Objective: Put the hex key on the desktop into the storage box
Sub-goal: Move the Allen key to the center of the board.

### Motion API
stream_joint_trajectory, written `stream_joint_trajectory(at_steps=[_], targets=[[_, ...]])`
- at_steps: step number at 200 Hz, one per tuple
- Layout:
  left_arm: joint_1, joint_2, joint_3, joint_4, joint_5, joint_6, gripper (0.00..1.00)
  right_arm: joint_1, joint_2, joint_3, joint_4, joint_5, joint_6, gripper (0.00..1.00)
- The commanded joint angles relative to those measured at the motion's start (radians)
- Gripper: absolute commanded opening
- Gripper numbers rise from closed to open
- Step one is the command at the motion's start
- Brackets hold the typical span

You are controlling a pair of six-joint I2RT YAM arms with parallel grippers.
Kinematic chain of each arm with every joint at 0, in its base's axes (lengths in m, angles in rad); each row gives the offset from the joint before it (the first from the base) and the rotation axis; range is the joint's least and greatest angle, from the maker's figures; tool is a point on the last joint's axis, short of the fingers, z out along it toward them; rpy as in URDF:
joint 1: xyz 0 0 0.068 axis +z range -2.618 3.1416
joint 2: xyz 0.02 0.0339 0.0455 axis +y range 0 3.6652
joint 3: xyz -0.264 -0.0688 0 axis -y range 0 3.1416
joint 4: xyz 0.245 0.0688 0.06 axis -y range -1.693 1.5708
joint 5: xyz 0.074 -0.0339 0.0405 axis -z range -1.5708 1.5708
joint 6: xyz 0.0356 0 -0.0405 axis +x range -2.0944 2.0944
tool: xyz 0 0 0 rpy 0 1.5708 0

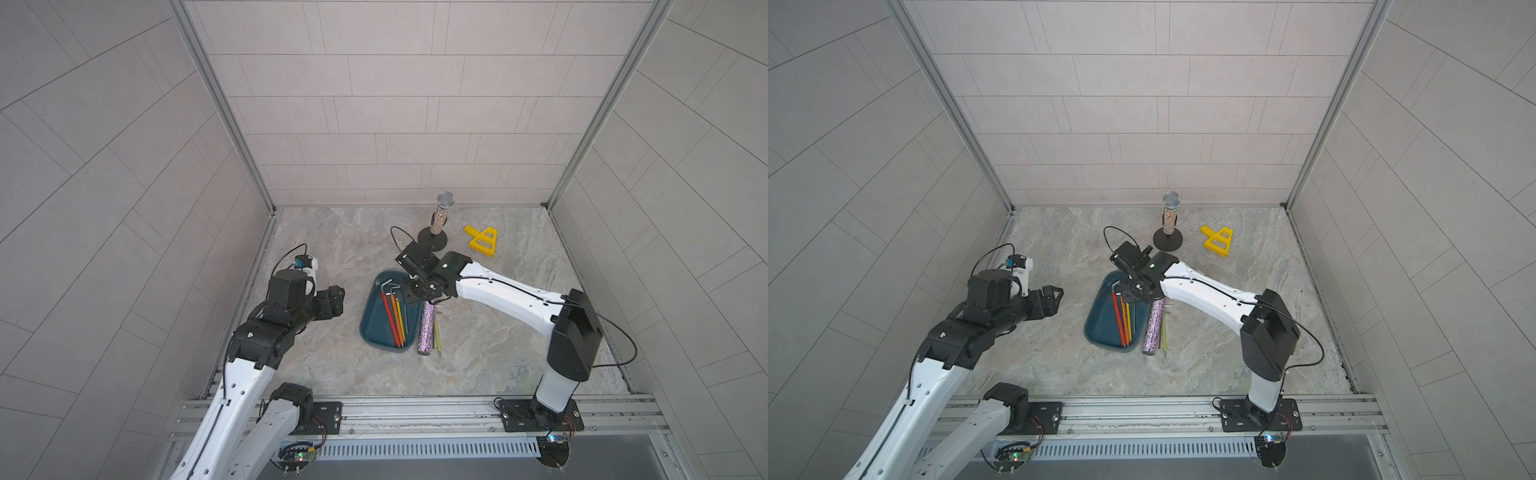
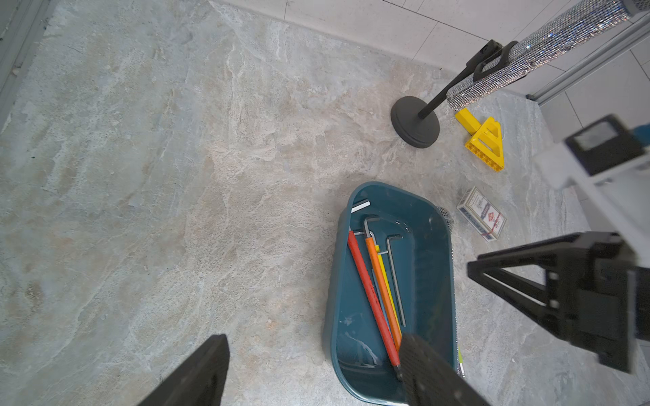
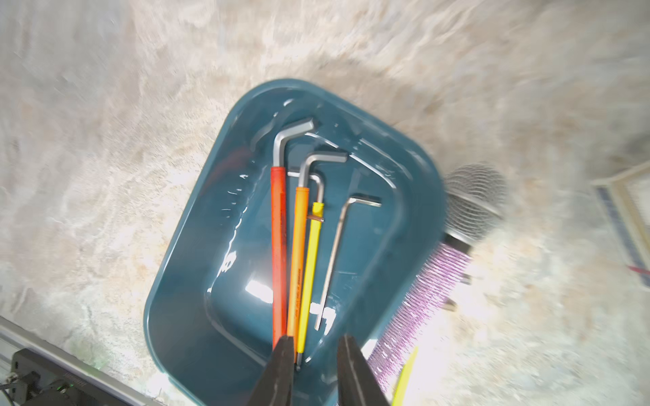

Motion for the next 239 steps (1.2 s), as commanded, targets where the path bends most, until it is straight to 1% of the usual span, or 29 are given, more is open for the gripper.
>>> stream_joint_trajectory(at_steps=[1,39,77,111,136,239], targets=[[0.007,-0.011,-0.009,0.010,-0.002,0.011,0.84,-0.017,-0.081,-0.136,0.013,0.064,0.048,0.26],[0.006,-0.009,-0.010,0.010,-0.001,0.011,0.84,-0.046,-0.194,-0.320,0.035,0.022,0.113,0.24],[0.006,-0.009,-0.009,0.010,0.001,0.011,0.84,-0.051,-0.192,-0.419,0.061,-0.032,0.151,0.23],[0.007,-0.009,-0.011,0.010,-0.001,0.011,0.83,-0.052,-0.116,-0.440,0.084,-0.080,0.159,0.22],[0.007,-0.009,-0.010,0.010,-0.001,0.011,0.84,-0.052,-0.078,-0.459,0.121,-0.117,0.170,0.24],[0.007,-0.011,-0.010,0.010,0.000,0.012,0.84,-0.051,-0.043,-0.491,0.152,-0.141,0.186,0.26]])
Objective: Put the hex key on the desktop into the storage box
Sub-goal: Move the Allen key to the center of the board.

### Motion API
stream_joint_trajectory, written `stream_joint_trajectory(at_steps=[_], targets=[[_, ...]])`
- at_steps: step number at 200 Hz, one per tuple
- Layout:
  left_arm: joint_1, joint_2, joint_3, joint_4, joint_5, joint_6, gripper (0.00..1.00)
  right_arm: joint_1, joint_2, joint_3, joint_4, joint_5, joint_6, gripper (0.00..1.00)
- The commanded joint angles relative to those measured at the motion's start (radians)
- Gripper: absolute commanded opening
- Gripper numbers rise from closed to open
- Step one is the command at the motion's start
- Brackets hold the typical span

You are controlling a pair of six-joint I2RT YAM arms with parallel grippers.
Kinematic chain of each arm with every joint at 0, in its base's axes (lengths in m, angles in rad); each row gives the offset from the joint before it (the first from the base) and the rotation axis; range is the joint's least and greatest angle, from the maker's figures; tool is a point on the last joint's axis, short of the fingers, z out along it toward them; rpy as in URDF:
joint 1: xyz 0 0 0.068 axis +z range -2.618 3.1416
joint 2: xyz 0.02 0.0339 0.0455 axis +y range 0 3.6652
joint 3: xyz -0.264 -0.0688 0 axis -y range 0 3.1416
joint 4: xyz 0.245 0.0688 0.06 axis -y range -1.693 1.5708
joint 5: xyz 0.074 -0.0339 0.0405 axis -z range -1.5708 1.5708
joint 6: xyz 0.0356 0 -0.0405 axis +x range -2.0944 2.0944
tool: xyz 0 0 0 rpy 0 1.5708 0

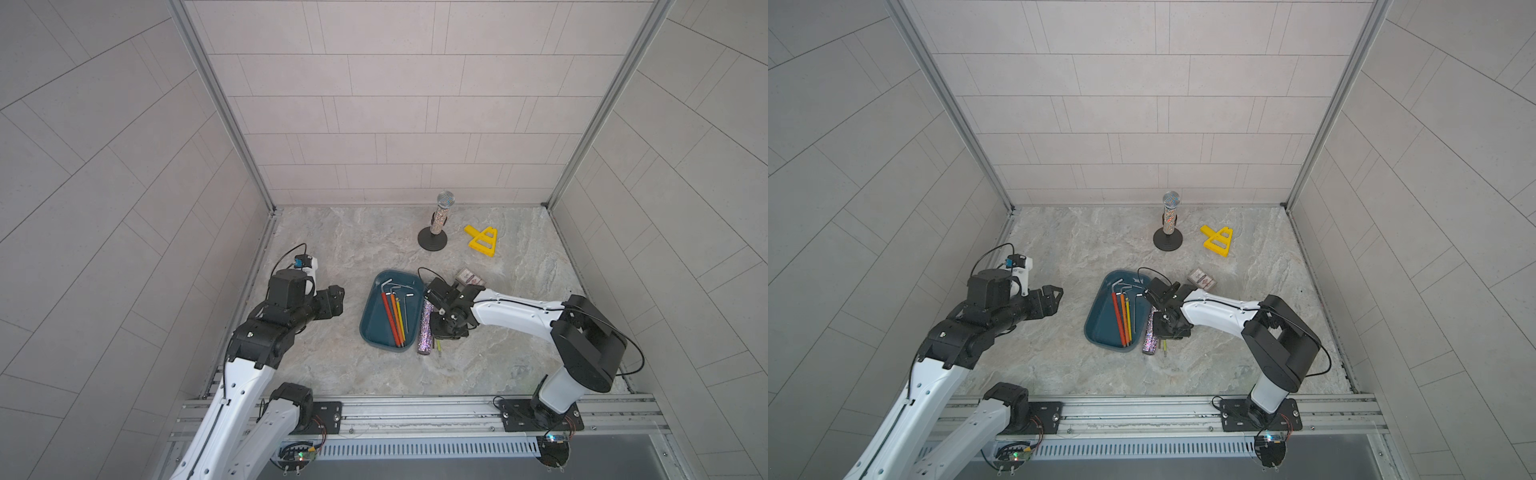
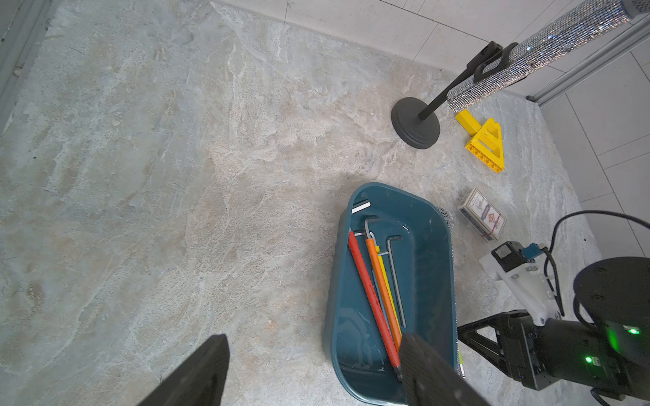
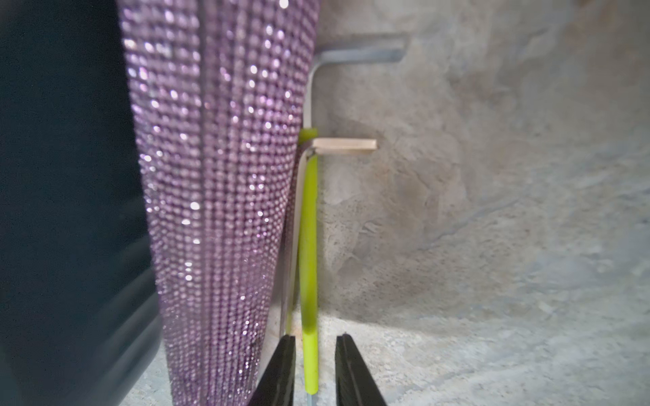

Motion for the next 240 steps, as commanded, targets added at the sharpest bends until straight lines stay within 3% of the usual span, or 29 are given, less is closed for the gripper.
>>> stream_joint_trajectory(at_steps=[1,107,178,226,240], targets=[[0.005,-0.012,-0.010,0.009,-0.001,0.012,0.84,0.000,0.013,-0.011,-0.008,0.005,0.015,0.26],[0.007,-0.011,-0.011,0.010,0.003,0.012,0.84,0.002,0.052,-0.010,-0.043,0.038,0.032,0.24],[0.007,-0.012,-0.011,0.010,0.003,0.012,0.84,-0.057,-0.011,-0.062,-0.069,0.085,0.070,0.15],[0.007,-0.008,-0.011,0.010,0.004,0.012,0.84,-0.100,-0.042,-0.082,-0.070,0.089,0.052,0.00],[0.007,-0.009,-0.010,0.010,0.005,0.012,0.83,-0.100,-0.048,-0.076,-0.079,0.103,0.046,0.00]])
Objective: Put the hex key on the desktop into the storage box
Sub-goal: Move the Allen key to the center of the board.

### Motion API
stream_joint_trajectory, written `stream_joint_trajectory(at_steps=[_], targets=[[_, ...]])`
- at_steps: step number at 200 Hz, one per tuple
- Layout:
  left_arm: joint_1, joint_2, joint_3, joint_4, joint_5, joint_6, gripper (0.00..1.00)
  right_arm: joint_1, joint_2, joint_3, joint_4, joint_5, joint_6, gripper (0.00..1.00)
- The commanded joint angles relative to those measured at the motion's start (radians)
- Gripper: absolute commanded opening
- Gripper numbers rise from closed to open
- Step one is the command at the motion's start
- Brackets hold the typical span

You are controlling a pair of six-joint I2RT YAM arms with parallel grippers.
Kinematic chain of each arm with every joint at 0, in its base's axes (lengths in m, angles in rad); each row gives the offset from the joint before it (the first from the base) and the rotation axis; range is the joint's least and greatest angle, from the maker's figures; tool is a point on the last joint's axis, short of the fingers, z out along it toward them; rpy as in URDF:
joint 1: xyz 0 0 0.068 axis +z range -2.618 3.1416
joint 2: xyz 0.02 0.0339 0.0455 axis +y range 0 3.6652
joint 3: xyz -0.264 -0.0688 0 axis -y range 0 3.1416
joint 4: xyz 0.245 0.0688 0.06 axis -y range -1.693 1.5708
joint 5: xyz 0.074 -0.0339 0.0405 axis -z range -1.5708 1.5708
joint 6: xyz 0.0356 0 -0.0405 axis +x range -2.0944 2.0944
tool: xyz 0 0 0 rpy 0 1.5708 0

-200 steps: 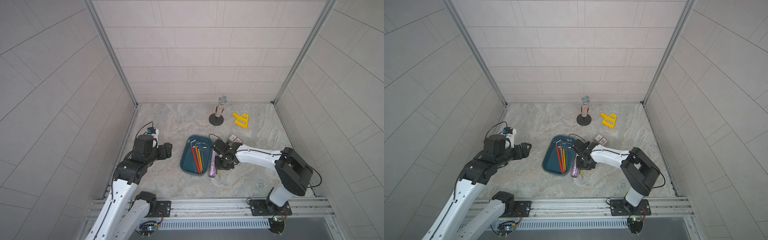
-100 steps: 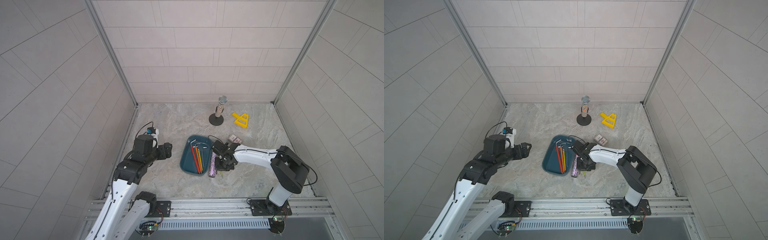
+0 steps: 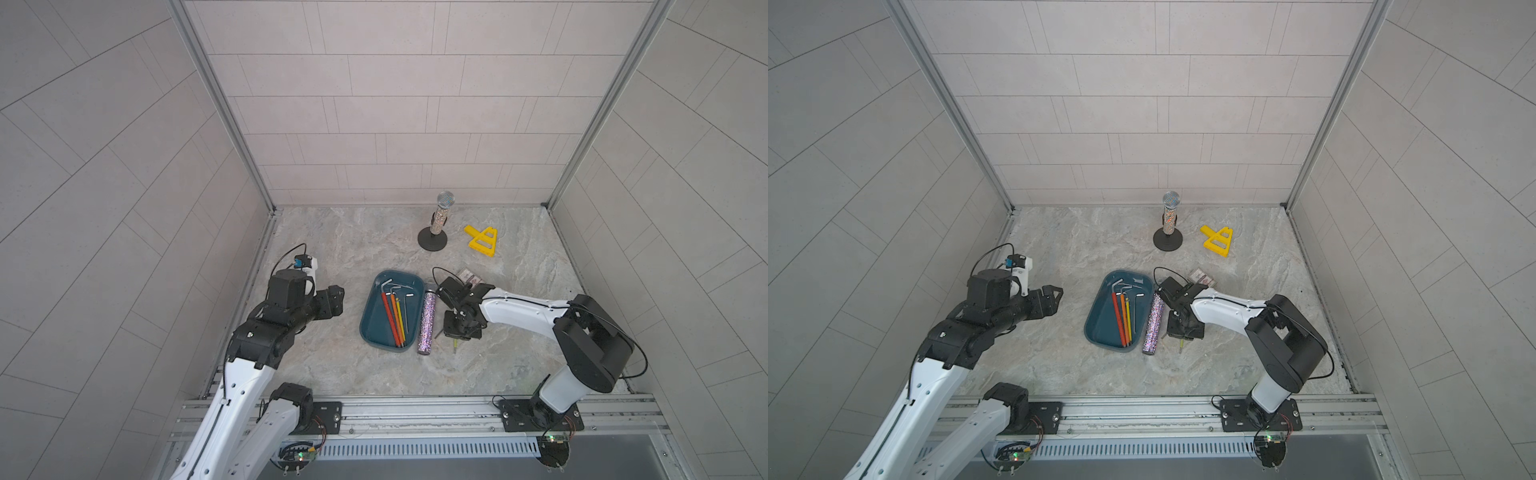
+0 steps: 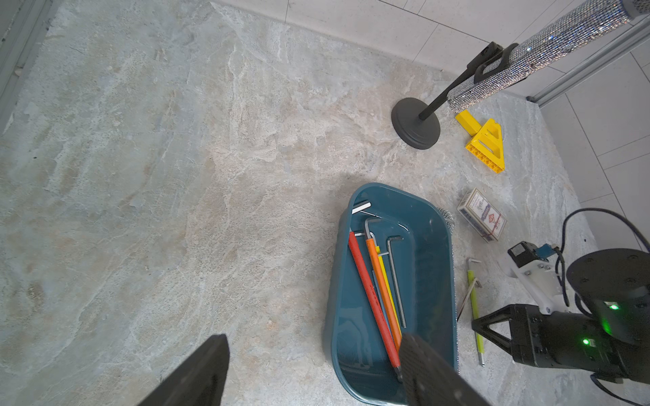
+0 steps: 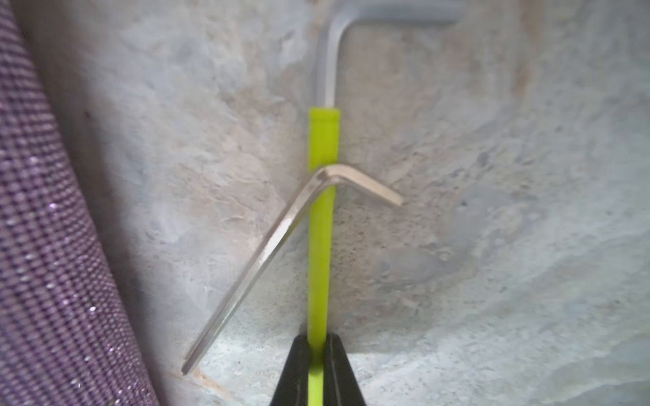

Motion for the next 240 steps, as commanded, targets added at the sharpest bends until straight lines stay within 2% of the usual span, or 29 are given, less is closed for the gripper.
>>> stream_joint_trajectory(at_steps=[1,32,109,156,186,240], targets=[[0.006,-0.009,-0.011,0.010,0.004,0.011,0.83,-0.002,-0.024,0.000,-0.045,0.050,-0.013,0.00],[0.007,-0.008,-0.010,0.010,0.004,0.012,0.84,-0.002,-0.057,0.005,-0.067,0.097,-0.029,0.00],[0.008,-0.012,-0.011,0.010,0.006,0.011,0.84,-0.032,-0.028,0.008,-0.085,0.054,-0.046,0.00],[0.008,-0.011,-0.011,0.011,0.007,0.012,0.83,-0.043,-0.058,-0.006,-0.094,0.088,-0.066,0.00],[0.009,-0.012,-0.011,0.012,0.009,0.011,0.84,-0.044,-0.011,0.017,-0.090,0.042,-0.096,0.00],[0.010,-0.013,-0.010,0.011,0.008,0.012,0.83,-0.049,0.028,0.026,-0.098,0.047,-0.098,0.00]])
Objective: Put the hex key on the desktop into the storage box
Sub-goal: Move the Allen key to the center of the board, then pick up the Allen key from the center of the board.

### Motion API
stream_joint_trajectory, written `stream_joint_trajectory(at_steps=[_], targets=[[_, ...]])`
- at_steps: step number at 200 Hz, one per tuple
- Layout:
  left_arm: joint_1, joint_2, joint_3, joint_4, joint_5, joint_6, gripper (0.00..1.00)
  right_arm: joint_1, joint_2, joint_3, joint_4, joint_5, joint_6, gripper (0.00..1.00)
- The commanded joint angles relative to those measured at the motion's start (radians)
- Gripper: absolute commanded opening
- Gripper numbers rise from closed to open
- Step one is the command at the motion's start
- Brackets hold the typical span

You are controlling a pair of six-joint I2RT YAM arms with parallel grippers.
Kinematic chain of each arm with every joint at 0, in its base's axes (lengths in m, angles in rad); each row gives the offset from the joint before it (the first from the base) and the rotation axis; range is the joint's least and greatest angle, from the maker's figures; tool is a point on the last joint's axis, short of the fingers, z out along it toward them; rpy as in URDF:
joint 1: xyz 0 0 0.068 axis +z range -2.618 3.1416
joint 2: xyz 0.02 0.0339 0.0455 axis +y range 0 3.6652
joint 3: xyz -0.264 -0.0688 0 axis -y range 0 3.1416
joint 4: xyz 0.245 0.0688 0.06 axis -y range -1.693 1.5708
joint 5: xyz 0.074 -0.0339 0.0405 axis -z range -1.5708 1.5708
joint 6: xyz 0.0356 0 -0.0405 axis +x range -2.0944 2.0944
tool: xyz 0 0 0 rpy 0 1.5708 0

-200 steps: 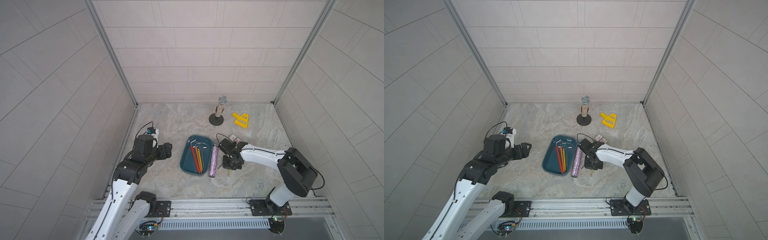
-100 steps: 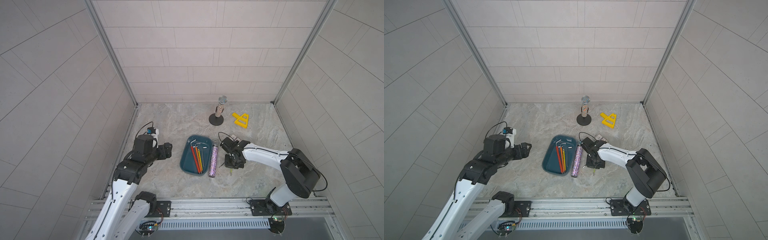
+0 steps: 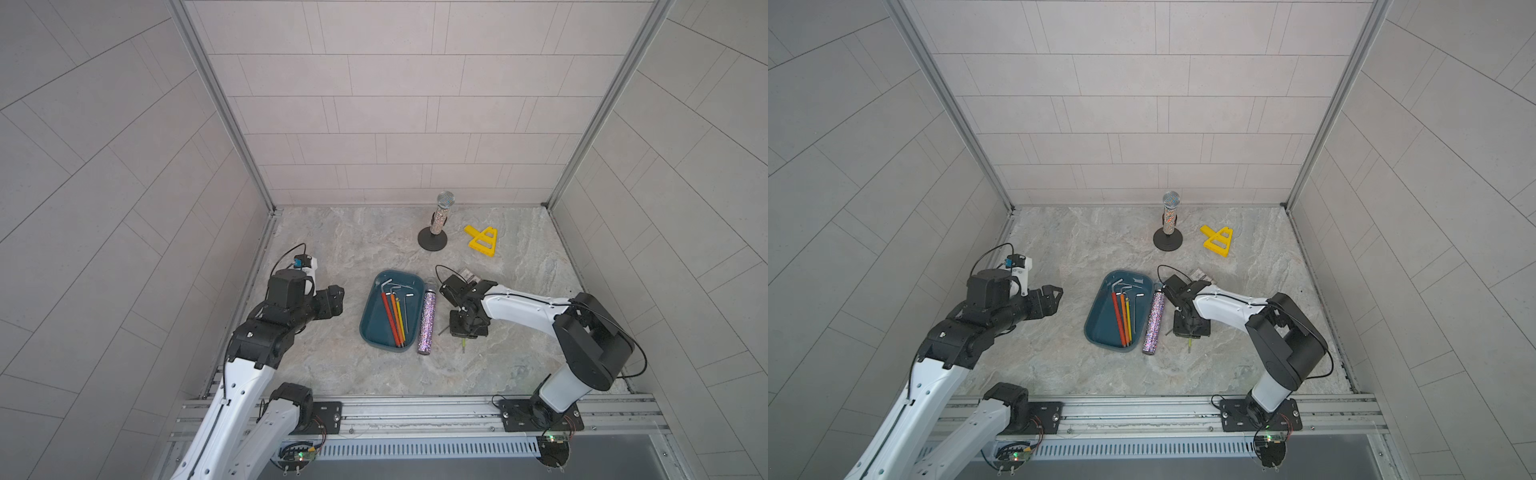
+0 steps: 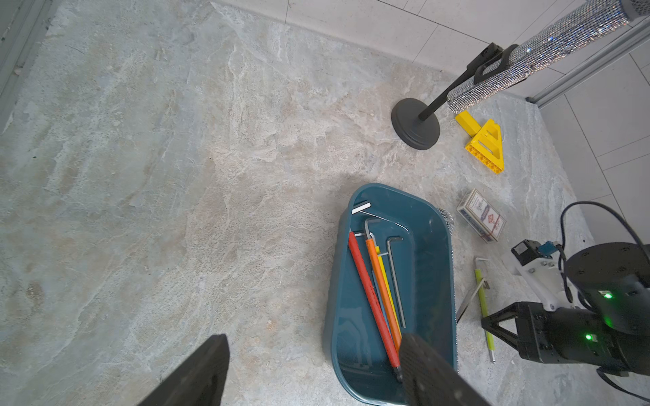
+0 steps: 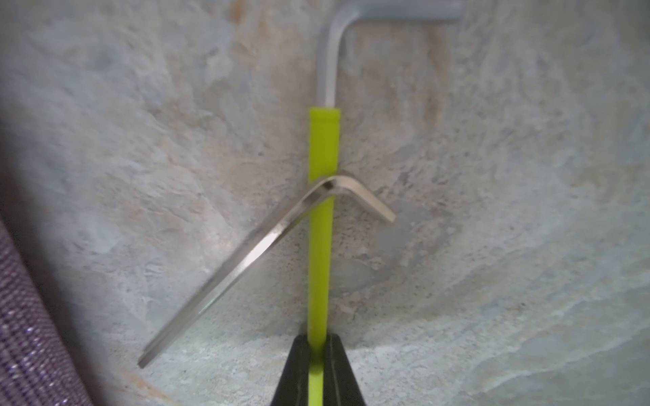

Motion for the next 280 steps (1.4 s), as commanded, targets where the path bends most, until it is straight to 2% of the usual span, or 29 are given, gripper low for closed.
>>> stream_joint_trajectory(at_steps=[1,39,66,103,141,184,213,244,280], targets=[[0.005,-0.011,-0.010,0.011,0.003,0.011,0.83,-0.005,0.019,0.013,-0.033,0.008,-0.007,0.00],[0.006,-0.012,-0.010,0.011,0.005,0.011,0.84,-0.004,-0.011,0.011,-0.043,0.028,0.004,0.28],[0.006,-0.010,-0.010,0.011,0.005,0.012,0.84,-0.006,-0.078,0.037,-0.081,0.066,0.009,0.36],[0.006,-0.011,-0.011,0.013,0.006,0.012,0.84,-0.010,-0.160,0.116,-0.131,0.111,0.023,0.37],[0.005,-0.010,-0.012,0.013,0.006,0.012,0.83,-0.009,-0.119,0.158,-0.091,0.058,0.148,0.27],[0.005,-0.010,-0.011,0.013,0.006,0.012,0.84,-0.013,-0.147,0.101,0.003,0.097,0.386,0.33],[0.006,-0.010,-0.011,0.013,0.006,0.012,0.84,-0.014,-0.095,0.119,0.015,0.077,0.443,0.39],[0.006,-0.014,-0.012,0.011,0.004,0.012,0.83,-0.015,-0.029,0.091,0.090,0.011,0.499,0.38],[0.005,-0.013,-0.011,0.011,0.003,0.012,0.83,-0.015,0.002,0.096,0.105,0.046,0.536,0.37]])
